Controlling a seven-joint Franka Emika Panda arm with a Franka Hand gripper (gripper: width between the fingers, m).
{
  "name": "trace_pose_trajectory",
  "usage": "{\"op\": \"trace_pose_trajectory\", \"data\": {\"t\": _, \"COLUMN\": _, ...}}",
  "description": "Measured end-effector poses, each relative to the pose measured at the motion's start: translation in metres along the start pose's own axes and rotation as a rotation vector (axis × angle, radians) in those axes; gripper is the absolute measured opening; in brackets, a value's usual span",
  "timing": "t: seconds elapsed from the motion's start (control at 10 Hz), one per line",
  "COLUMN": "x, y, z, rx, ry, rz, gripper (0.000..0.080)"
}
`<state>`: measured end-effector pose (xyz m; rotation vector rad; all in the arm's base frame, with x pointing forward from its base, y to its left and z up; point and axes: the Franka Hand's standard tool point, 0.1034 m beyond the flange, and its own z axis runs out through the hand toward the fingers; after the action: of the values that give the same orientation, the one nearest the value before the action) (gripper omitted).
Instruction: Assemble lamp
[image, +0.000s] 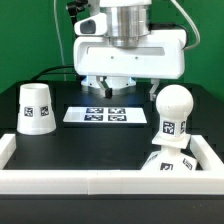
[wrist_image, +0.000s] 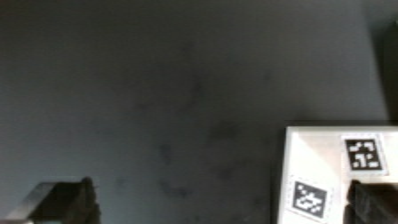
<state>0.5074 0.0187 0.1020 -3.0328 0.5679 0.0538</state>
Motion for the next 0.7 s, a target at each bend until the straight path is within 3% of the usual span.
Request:
{"op": "trace_pose_trajectory", "data": {"t": 0.4, "x": -0.002, "y": 0.002, "z": 0.001, "rx": -0.001, "ry": 0.001, "rz": -0.020, "gripper": 0.0699}}
{"op": "trace_pose_trajectory", "data": {"t": 0.6, "x": -0.024, "y": 0.016, "z": 0.002, "rx": -0.002, "ry": 0.002, "rz": -0.092, "gripper": 0.0699}}
{"op": "trace_pose_trajectory", "data": {"t": 0.7, "x": -0.036, "y": 0.031, "z": -0.001, "rx": -0.002, "ry": 0.000, "rz": -0.135, "gripper": 0.0699}}
